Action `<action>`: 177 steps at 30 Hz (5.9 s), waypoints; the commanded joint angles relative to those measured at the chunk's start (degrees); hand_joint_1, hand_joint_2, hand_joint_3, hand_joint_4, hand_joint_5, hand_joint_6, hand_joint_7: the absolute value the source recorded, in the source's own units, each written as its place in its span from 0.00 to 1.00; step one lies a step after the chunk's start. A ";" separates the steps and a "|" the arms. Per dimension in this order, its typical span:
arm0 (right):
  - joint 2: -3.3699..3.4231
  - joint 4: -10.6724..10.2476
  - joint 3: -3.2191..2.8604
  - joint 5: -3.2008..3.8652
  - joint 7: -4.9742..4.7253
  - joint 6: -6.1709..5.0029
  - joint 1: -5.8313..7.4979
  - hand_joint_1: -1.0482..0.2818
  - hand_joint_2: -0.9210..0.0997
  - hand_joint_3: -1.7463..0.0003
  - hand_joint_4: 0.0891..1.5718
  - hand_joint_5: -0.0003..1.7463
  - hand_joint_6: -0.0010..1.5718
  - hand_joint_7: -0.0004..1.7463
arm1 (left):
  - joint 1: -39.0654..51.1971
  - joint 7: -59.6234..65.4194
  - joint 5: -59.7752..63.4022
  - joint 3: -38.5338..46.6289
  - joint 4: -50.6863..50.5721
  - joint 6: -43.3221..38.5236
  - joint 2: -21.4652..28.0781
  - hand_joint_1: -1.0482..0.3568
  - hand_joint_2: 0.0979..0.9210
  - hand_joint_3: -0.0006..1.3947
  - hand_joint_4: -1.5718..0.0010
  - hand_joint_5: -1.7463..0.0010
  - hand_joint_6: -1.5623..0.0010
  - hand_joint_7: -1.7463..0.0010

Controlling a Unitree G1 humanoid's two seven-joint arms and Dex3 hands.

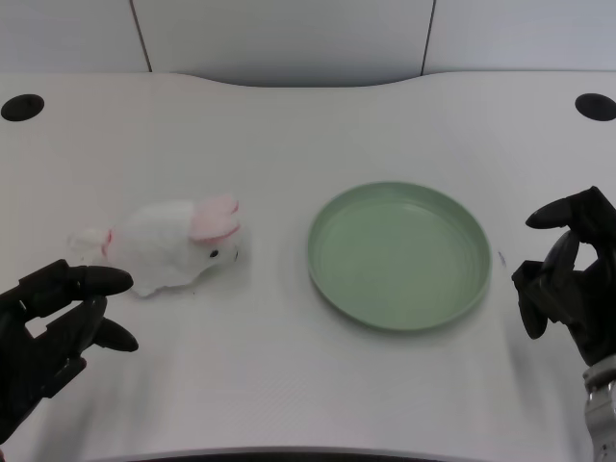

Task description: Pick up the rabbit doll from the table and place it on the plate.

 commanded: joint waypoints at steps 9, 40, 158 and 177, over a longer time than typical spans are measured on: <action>-0.46 -2.54 0.30 -0.70 -2.42 1.80 0.69 0.59 0.07 0.18 0.99 1.00 0.72 1.00 | 0.23 0.28 0.24 0.38 0.06 -0.98 0.47 0.47 1.00 0.31 0.62 0.21 0.55 0.57; -0.84 -5.03 1.12 -0.26 -2.39 2.45 2.43 0.57 0.07 0.19 0.98 1.00 0.72 1.00 | -40.47 2.39 58.44 -30.50 15.47 -10.37 22.85 0.18 0.99 0.00 0.84 1.00 0.82 1.00; 3.32 -11.79 3.05 -0.26 -4.29 7.11 6.21 0.56 0.06 0.19 1.00 1.00 0.74 1.00 | -71.56 29.45 61.79 -48.55 70.81 -18.88 -20.33 0.55 0.46 0.57 0.53 0.00 0.56 0.00; 2.78 -12.14 2.89 0.24 -3.23 7.50 6.42 0.57 0.06 0.18 1.00 1.00 0.75 1.00 | -70.24 21.75 61.95 -50.02 72.17 -15.62 -19.17 0.01 0.99 0.01 1.00 0.99 1.00 0.97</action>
